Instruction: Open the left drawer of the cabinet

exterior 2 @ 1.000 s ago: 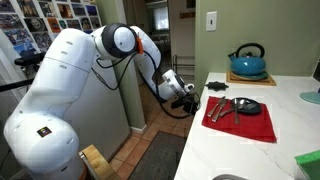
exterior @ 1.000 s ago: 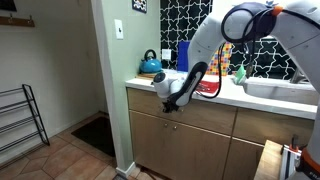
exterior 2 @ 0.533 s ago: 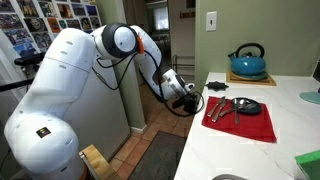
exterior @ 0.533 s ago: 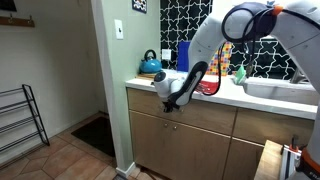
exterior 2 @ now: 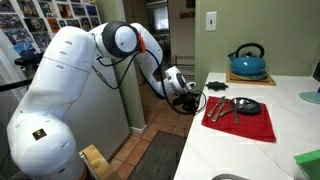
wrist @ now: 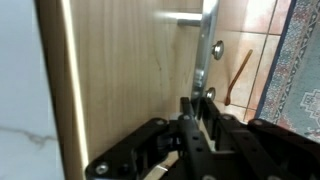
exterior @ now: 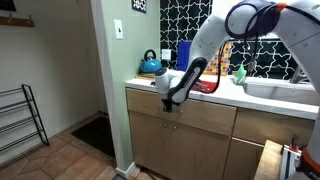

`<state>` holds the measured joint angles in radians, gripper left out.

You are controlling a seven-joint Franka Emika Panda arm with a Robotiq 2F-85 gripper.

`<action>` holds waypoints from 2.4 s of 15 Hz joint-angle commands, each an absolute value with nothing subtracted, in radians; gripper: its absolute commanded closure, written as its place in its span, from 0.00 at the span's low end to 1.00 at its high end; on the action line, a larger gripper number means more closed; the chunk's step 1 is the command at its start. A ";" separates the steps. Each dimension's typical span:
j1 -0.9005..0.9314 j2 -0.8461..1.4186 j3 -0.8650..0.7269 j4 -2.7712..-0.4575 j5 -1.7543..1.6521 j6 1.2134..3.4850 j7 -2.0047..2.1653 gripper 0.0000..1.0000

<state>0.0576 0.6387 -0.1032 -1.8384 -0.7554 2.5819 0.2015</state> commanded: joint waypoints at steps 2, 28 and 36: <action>0.042 0.575 0.010 -1.887 -0.556 2.557 0.035 0.96; 0.225 0.518 -0.151 -1.904 -0.730 2.389 0.419 0.00; 0.203 0.565 -0.138 -1.855 -0.721 2.361 0.396 0.00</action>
<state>0.2200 0.5214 -0.1439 -1.8906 -0.7048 2.3680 0.3942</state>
